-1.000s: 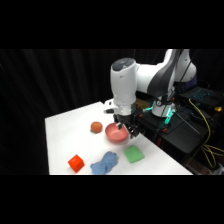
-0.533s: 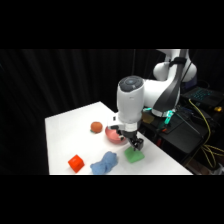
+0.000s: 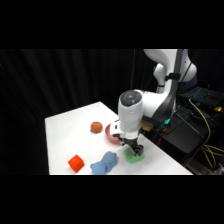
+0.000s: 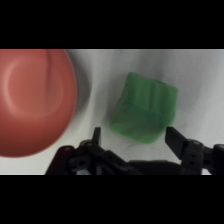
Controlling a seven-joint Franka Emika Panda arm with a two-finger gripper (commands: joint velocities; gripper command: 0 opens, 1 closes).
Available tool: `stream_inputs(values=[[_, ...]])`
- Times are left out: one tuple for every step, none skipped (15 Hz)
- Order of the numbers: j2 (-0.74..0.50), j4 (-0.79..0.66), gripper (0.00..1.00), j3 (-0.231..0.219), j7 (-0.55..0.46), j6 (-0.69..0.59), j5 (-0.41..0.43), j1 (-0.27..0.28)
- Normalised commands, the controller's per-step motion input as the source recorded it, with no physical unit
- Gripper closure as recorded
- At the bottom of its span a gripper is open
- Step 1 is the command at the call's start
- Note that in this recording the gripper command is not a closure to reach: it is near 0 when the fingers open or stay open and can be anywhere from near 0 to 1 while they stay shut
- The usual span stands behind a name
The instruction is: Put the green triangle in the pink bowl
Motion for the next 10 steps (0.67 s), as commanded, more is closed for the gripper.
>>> stream_inputs(values=[[0.01, -0.16, 0.0, -0.042, 0.11, 0.27, 0.065, 0.128], [0.02, -0.15, 0.0, -0.034, 0.12, 0.24, 0.078, 0.144], [0.0, -0.16, 0.0, -0.033, 0.14, 0.23, 0.072, 0.165], [-0.01, -0.15, 0.0, -0.045, 0.15, 0.21, 0.051, 0.176], [0.0, -0.14, 0.0, -0.058, 0.14, 0.21, 0.036, 0.175], [0.0, -0.11, 0.0, -0.068, 0.12, 0.18, 0.03, 0.158], [0.0, -0.1, 0.0, -0.08, 0.1, 0.18, 0.021, 0.142], [0.0, -0.08, 0.0, -0.084, 0.08, 0.16, 0.024, 0.116], [-0.01, -0.07, 0.46, -0.083, 0.05, 0.16, 0.035, 0.088], [-0.02, -0.07, 1.0, -0.08, 0.03, 0.15, 0.043, 0.071]])
